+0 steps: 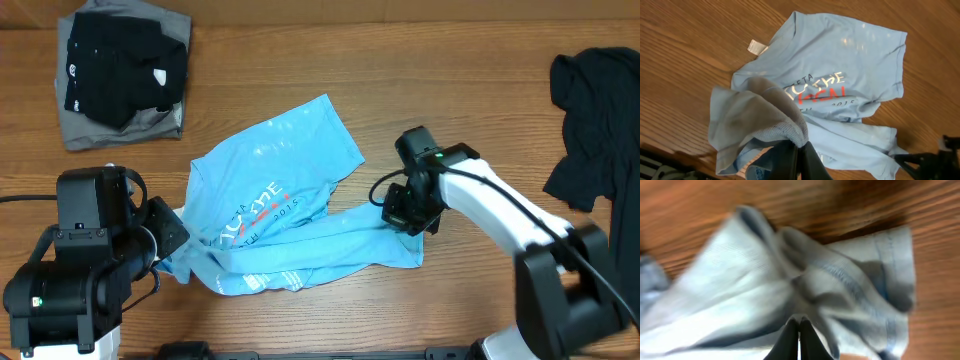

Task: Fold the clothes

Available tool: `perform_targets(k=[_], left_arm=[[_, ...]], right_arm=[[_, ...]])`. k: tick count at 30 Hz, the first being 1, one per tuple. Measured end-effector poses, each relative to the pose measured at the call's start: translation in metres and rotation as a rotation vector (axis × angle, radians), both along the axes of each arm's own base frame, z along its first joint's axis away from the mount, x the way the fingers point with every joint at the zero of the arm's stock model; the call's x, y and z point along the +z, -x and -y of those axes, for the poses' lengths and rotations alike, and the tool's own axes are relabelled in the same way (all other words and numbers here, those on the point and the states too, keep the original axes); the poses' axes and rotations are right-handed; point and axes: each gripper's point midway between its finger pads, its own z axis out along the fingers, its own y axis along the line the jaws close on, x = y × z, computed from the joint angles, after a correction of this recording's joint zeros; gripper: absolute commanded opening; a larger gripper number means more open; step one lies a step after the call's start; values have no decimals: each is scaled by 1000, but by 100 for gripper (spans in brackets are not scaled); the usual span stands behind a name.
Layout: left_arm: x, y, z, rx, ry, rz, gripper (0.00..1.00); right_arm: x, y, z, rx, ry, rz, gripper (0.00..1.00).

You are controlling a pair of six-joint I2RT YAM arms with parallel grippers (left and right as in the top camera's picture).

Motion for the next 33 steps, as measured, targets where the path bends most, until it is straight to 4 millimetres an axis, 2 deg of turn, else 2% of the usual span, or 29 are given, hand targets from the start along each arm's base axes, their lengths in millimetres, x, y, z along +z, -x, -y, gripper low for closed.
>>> perform_targets(k=[7, 9, 12, 15, 22, 26, 30, 33], left_arm=[[3, -2, 5, -35, 10, 15, 4], [11, -3, 6, -54, 10, 38, 4], [36, -2, 8, -81, -2, 111, 4], [76, 7, 9, -97, -19, 233, 4], [163, 60, 8, -108, -74, 506, 4], [206, 87, 4, -92, -114, 654, 4], [226, 103, 2, -75, -127, 734, 4], [228, 104, -1, -49, -130, 739, 4]], right_arm=[[79, -3, 13, -37, 4, 199, 4], [105, -3, 18, -48, 9, 262, 4], [145, -2, 26, -64, 11, 354, 4], [190, 0, 33, -81, 14, 448, 4], [296, 17, 56, -132, 13, 672, 4], [348, 34, 70, -164, 3, 795, 4], [385, 48, 81, -193, -13, 895, 4], [402, 52, 88, -217, -11, 957, 4]])
